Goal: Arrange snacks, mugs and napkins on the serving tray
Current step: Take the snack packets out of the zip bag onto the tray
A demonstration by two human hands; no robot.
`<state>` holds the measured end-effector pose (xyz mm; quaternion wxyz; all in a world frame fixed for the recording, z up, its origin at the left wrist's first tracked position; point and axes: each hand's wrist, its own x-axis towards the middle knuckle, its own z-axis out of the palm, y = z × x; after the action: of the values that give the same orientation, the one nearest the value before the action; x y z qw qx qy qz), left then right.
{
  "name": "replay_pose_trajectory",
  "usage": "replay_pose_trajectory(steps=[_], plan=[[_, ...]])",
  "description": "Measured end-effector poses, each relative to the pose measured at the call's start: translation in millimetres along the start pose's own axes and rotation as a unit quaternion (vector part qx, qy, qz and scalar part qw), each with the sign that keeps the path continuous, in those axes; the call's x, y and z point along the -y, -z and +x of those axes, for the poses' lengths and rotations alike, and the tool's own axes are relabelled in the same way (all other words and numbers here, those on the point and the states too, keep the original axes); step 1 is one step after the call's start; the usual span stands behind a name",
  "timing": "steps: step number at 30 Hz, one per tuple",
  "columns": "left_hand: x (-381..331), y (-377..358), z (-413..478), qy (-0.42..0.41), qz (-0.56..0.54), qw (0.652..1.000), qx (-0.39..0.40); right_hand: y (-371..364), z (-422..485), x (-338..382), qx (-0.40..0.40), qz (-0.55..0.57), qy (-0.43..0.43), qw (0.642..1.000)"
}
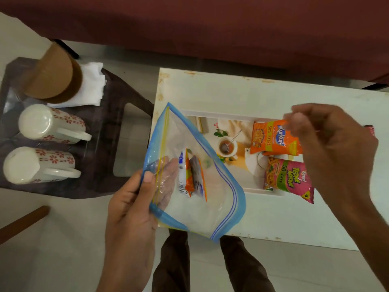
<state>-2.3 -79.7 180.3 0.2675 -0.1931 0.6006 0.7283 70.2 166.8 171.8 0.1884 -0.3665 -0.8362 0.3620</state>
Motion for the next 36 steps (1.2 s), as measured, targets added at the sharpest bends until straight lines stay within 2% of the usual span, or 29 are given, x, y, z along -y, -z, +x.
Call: replay_pose_trajectory(steps=[2,4,6,8,10,12,14,17,22,28,30,33,36], plan=[[0.2,-4.0,-2.4,-0.007,0.010,1.000,0.004,4.1,-29.5,46.6,0.105,0.042,0.072,0.991],[-0.7,-7.3,-5.5,-0.016,0.024,0.999,0.014,-3.6,-50.1,77.5,0.264,-0.016,0.153,0.952],[-0.5,-8.2,-9.2,-0.023,0.060,0.998,0.020,-23.5,-60.7,89.5,0.453,-0.140,0.186,0.861],[-0.4,-7.4,-13.9,-0.032,0.100,0.994,0.032,-48.7,-68.4,83.0,0.538,-0.272,0.182,0.777],[-0.4,-7.4,-19.0,-0.047,0.131,0.989,0.046,-70.7,-71.4,77.8,0.532,-0.352,0.207,0.742],[-0.8,-9.0,-22.5,-0.062,0.156,0.985,0.046,-88.7,-76.0,62.0,0.495,-0.404,0.275,0.718],[-0.2,-9.3,-24.0,-0.066,0.162,0.984,0.037,-100.9,-79.8,42.9,0.471,-0.457,0.342,0.673],[4.7,-6.9,-24.9,-0.058,0.164,0.984,0.037,-107.7,-80.1,23.3,0.445,-0.490,0.418,0.622],[12.5,-3.7,-25.0,-0.049,0.164,0.985,0.012,-103.6,-64.5,21.9,0.452,-0.409,0.498,0.617],[11.5,4.0,-20.0,-0.054,0.119,0.991,0.013,-80.6,-54.3,56.3,0.418,-0.322,0.552,0.646],[10.1,7.7,-18.1,-0.058,0.116,0.991,0.016,-66.6,-53.5,71.8,0.426,-0.307,0.547,0.652],[7.0,13.4,-15.5,-0.042,0.072,0.996,0.032,-35.4,-51.0,94.5,0.487,-0.298,0.509,0.645],[6.1,18.2,-12.2,-0.017,0.057,0.998,0.027,-1.6,-49.1,108.7,0.500,-0.279,0.426,0.700]])
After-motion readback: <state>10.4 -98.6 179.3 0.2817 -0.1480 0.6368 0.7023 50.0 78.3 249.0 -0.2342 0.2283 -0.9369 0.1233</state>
